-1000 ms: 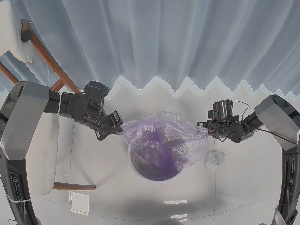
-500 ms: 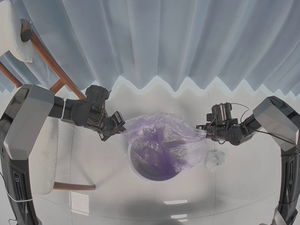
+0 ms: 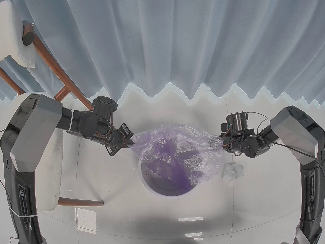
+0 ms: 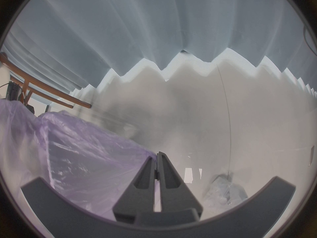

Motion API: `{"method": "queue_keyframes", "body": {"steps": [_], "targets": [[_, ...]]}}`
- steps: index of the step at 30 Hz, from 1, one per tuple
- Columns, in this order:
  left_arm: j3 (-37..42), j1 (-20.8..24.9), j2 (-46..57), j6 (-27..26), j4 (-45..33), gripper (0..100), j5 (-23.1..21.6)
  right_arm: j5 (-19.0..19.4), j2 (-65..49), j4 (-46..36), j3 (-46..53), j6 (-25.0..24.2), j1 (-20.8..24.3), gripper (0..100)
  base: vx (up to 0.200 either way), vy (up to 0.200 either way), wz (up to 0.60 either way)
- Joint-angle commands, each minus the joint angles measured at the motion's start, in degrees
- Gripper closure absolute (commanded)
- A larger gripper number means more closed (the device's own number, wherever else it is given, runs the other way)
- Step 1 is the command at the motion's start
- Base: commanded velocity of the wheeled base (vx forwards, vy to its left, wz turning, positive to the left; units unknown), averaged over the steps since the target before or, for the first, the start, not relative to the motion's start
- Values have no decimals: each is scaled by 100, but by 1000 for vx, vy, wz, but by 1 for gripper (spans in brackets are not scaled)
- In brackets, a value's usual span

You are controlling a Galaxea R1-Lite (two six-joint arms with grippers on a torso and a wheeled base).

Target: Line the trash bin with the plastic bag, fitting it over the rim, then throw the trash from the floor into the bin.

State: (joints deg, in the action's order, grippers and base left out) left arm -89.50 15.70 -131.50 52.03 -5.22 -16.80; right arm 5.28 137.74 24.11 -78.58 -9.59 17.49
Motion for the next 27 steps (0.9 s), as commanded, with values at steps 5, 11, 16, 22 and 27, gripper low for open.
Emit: {"method": "queue_keyframes", "body": {"steps": [5, 11, 16, 22, 27], "targets": [[434, 153, 89, 0, -14, 100, 1, -80, -19, 6, 256, -7, -9, 100, 0, 0, 0], [759, 284, 379, -17, -6, 100, 19, -88, -116, 14, 379, -16, -9, 100, 0, 0, 0], [1023, 276, 582, -70, 3, 100, 54, -88, -169, 23, 484, -16, -9, 100, 0, 0, 0], [1128, 205, 951, 27, -6, 0, 230, -80, -494, 41, 686, -104, -44, 0, 0, 0, 0], [1532, 144, 1786, 62, -6, 0, 274, -71, -907, 129, 862, -614, -132, 0, 0, 0, 0]]}}
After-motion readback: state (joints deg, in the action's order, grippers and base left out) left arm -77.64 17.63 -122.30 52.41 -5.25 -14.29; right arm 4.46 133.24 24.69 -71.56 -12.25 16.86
